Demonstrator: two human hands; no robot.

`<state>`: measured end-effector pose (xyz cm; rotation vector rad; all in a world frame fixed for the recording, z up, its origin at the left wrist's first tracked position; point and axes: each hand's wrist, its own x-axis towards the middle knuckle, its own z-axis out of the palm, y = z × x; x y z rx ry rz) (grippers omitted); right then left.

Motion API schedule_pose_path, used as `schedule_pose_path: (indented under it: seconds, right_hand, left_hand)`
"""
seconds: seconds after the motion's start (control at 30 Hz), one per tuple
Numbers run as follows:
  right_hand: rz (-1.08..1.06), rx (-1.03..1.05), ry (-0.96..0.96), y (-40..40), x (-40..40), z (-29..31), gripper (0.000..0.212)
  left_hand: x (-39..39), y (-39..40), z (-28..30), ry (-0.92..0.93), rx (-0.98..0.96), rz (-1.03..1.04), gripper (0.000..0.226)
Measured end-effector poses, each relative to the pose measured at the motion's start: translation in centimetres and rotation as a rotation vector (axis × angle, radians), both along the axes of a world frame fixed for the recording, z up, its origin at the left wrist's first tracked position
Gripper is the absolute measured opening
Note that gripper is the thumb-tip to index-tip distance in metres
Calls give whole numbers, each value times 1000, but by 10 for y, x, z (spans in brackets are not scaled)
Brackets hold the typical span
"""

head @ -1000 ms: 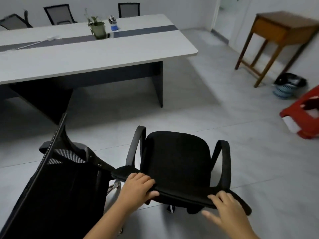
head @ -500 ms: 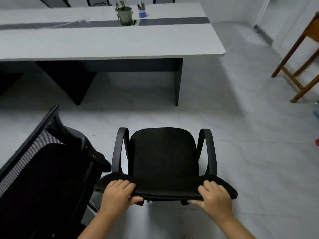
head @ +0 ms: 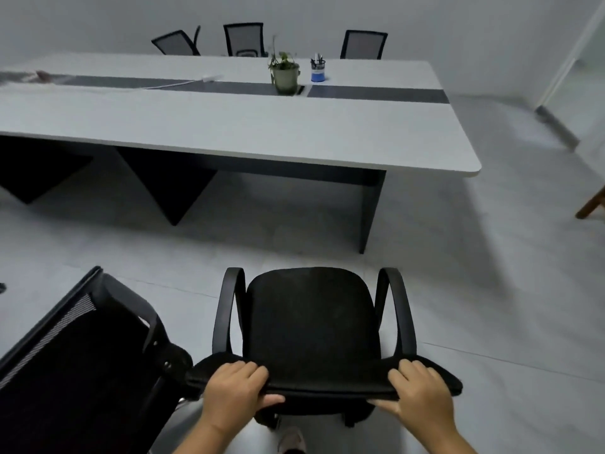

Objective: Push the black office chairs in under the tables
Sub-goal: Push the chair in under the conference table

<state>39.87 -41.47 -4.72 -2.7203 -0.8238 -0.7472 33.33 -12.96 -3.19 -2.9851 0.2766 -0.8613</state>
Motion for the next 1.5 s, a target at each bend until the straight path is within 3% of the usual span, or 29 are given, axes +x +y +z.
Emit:
schedule_pose_path:
  seconds: [0.2,0.37,0.6,0.73,0.87,1.13,1.5]
  right_hand:
    - [-31,-19,-9,16,108,-6,77]
    - [-112,-193,64,38,194,9,49]
    - [-143,-162,177,78,293,9,58]
    - [-124,-105,77,101,343,8,53]
    - [-92,-105,104,128,389,18,53]
    - [-1,-19,145,169,456,6,57]
    - [-137,-122,206,198,501,6,58]
  left_hand:
    - [104,12,0,-5,-49,19,75]
    - [188,31,3,16,-82,19,75]
    - [299,72,5,40,-59,-17,76]
    - [352,98,10,106,-24,-28,78]
    - [401,119,19,179,1,-6,83]
    - [479,168,21,218,91,-9,84]
    - [552,209,8,173,96,-191,76]
